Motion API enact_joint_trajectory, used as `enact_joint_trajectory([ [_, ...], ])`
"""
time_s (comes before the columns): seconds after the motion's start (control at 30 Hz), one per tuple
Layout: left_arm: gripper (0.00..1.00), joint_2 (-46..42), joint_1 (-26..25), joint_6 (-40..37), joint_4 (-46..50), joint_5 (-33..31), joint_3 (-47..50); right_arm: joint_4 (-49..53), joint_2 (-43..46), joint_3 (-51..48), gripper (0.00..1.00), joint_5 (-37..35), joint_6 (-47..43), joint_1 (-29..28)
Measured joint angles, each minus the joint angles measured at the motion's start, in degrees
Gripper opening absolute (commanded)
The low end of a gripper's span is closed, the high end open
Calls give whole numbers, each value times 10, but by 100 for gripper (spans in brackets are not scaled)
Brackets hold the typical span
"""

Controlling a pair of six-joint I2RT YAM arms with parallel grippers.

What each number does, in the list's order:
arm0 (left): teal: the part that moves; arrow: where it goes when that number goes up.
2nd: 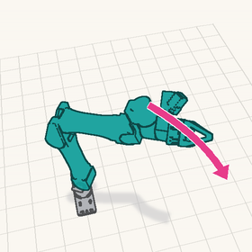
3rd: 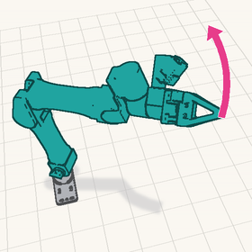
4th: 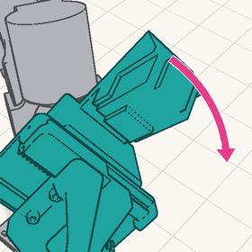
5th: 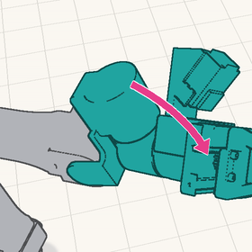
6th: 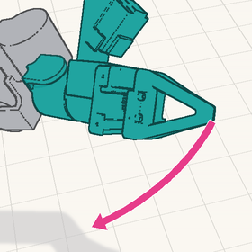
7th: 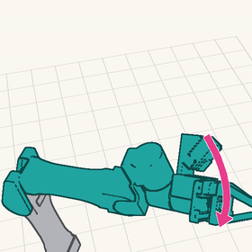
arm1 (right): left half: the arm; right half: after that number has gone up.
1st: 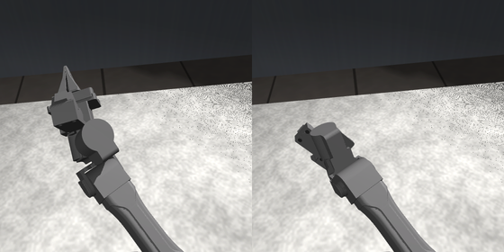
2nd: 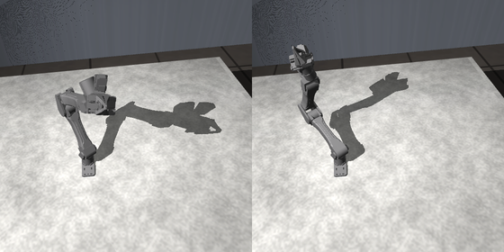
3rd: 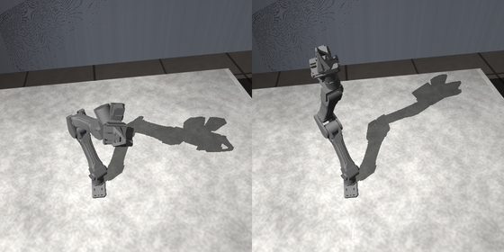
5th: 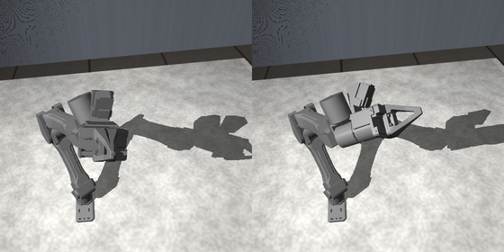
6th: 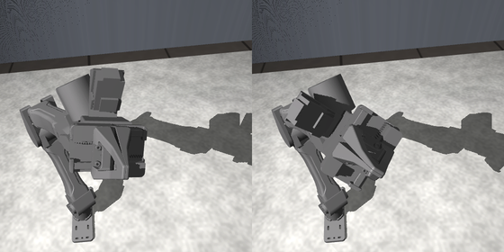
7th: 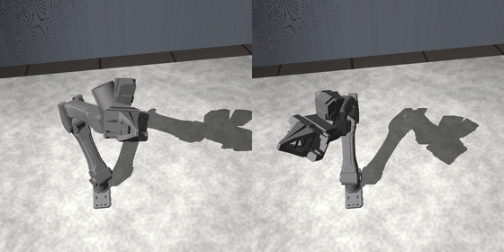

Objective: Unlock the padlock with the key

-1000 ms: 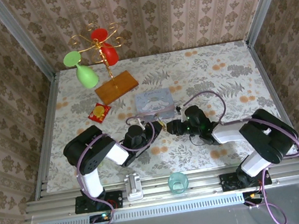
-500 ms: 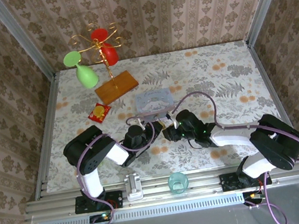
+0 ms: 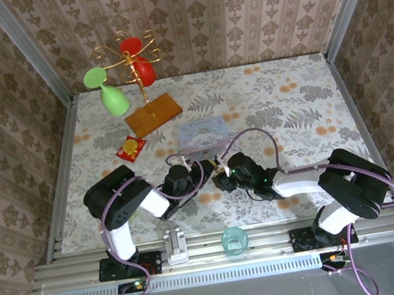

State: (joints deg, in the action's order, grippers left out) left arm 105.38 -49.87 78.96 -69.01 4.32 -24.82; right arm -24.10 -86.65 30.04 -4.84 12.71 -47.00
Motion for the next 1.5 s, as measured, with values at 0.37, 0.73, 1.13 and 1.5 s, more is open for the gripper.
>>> enact_joint_trajectory([
  [0.37, 0, 0, 0, 9, 0, 2, 0, -1, -41, 22, 28, -71, -65, -23],
  [0.73, 0, 0, 0, 10, 0, -9, 0, 6, -61, 41, 8, -107, -63, -36],
  [1.13, 4, 0, -2, 10, -4, 0, 0, -152, -57, -42, 8, 113, 72, 56],
  [1.5, 14, 0, -3, -2, -23, 4, 18, -224, -89, -62, 6, 256, 170, 105],
])
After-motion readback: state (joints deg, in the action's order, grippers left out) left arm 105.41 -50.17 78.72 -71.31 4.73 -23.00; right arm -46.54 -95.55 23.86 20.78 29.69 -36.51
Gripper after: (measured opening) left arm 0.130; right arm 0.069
